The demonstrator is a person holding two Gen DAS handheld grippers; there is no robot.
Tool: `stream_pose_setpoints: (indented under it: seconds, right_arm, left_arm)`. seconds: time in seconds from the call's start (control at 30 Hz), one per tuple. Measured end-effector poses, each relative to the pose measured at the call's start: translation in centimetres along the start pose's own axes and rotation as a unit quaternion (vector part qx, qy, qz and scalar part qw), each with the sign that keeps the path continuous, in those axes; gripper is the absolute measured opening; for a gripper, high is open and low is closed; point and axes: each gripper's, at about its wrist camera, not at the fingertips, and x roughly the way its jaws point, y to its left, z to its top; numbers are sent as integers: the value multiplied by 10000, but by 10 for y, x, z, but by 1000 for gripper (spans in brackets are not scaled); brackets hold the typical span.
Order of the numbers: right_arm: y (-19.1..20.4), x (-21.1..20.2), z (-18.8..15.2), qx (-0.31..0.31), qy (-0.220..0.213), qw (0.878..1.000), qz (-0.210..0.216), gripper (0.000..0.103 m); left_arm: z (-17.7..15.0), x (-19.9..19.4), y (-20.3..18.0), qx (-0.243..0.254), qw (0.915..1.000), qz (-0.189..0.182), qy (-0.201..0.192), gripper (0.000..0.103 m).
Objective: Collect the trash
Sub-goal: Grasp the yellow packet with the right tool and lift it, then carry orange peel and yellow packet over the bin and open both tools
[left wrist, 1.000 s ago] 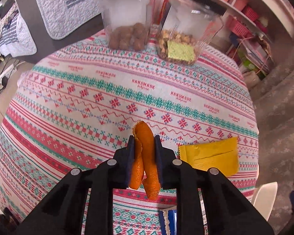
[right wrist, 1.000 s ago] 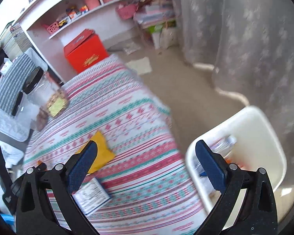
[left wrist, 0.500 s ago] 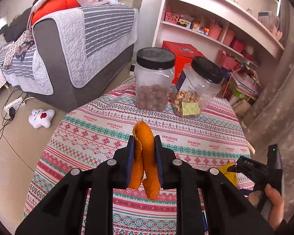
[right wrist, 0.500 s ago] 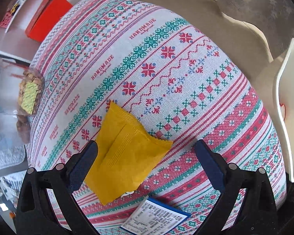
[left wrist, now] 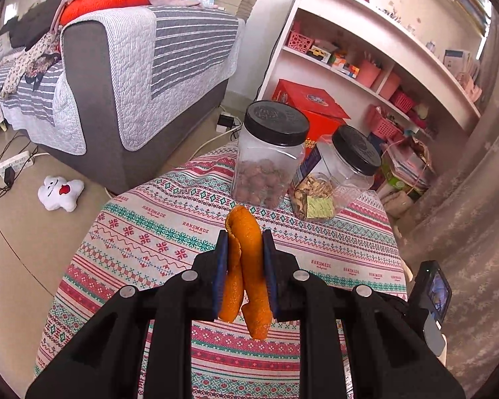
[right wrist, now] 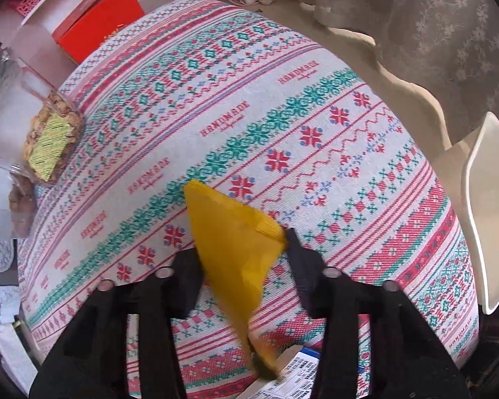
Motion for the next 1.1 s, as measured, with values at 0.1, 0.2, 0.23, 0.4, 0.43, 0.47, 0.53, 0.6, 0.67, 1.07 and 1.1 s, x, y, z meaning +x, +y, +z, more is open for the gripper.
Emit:
stream_pose_setpoints:
  seconds: [0.1,0.2,0.23,0.4,0.43,0.47,0.53,0.6,0.67,1.07,1.1]
  right_arm:
    - [11,-5,-5,-115,109,9988,455,4]
    - [22,-26,-8,-418,-208,9953,848,4]
    - [27,-35,-10,-545,-332,9922,1070,4]
    - [42,-73,-19,-1226,-967,9723,1741,4]
    - [43,-82,-22,-1336,-1098,9670,1872,4]
    - [44,-91,-25,-1440,-1222,9617,1986,4]
    - [44,-106,-29,-1657,-1470,9518,2122,4]
    - [44,-120,-33,-1876,-1733,9423,2164,4]
    - [45,-134,-41,-2086,-1995,9328,2157,4]
    - [14,-188,-69,-2499,-3531,8870,1618,4]
    - [10,-191,-70,-2480,-3605,8854,1570,4]
  left_arm:
    - [2,0,7,-86,10000,-32,10,21]
    - [3,5,12,-186,9998,-32,72,21]
    - [3,6,14,-221,9997,-38,78,20]
    - [4,6,16,-281,9995,-119,36,21]
    - [3,4,15,-263,9996,-139,10,21]
    - [3,3,13,-239,9996,-158,-22,21]
    - [3,0,9,-165,9996,-203,-92,21]
    - [2,-2,4,-104,9995,-227,-172,21]
    - [2,-4,1,-52,9994,-242,-259,21]
    - [-9,-33,-28,415,9925,80,-1149,21]
    - [-12,-35,-32,483,9916,97,-1196,21]
